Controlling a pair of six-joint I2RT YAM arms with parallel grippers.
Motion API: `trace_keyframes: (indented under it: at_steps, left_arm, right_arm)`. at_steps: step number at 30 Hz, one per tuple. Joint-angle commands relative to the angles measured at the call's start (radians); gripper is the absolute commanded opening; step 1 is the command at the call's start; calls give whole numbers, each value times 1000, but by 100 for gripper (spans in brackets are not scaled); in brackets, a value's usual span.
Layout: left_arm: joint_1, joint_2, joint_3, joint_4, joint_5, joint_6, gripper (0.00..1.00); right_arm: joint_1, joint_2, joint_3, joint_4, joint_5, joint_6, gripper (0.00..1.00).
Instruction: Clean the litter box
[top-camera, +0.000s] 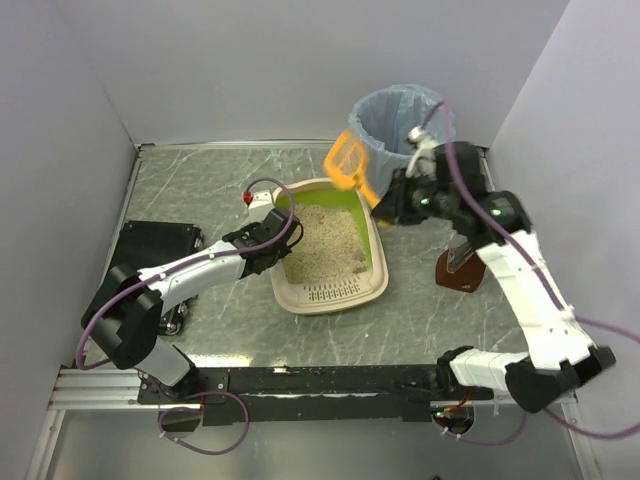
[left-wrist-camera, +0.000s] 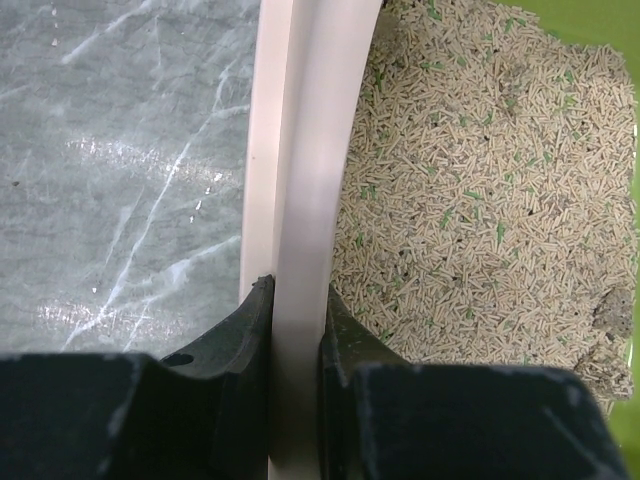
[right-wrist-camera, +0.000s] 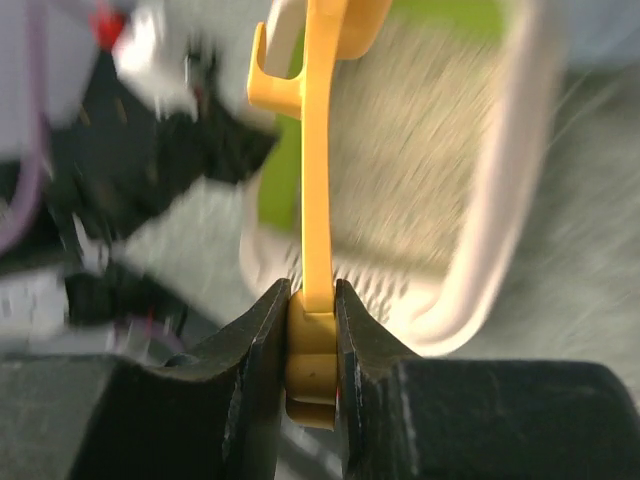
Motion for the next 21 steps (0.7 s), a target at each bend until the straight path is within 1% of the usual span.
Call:
trace_keyframes:
  at_steps: [1,2,3,4,5,6,8,9,12,16,19,21]
  left_arm:
    - [0,-76,63,265,50,-70,1]
    - [0,-76,60,265,52,-77,1]
    - [0,-76,57,266,56,-81,1]
    - [0,-76,52,265,56,-87,1]
    - [0,-76,52,263,58,-94,1]
    - [0,-82,45,263,58,-96,1]
    - [0,-85,42,262,61,-96,1]
    - [1,-87,40,263,58,-96,1]
    - [0,-88,42,262,64,-90,1]
    - [0,-82,46,254,64,-87,1]
    - [-2,-77,49,256,72,-90,1]
    - [0,-76,51,254,76,-91,1]
  right_arm:
    - [125,115,-53,-57,51,48,0]
    - [150,137,-36,-65,112,38,0]
    - [212,181,-24,-93,155,18,0]
    - [239,204,-12,-103,206,5,0]
    - [269,232,19,-126,329,-7,0]
    - [306,291,34,-169,400,-13,0]
    - [323,359,83,-234,516,2,0]
    - [329,416,88,-248,604,23,0]
    - [343,482,87,-256,686,43,0]
    - [343,482,68,-194,748,57,0]
    - [342,493,54,-128,762,60,0]
    - [340,524,56,-104,745,71,0]
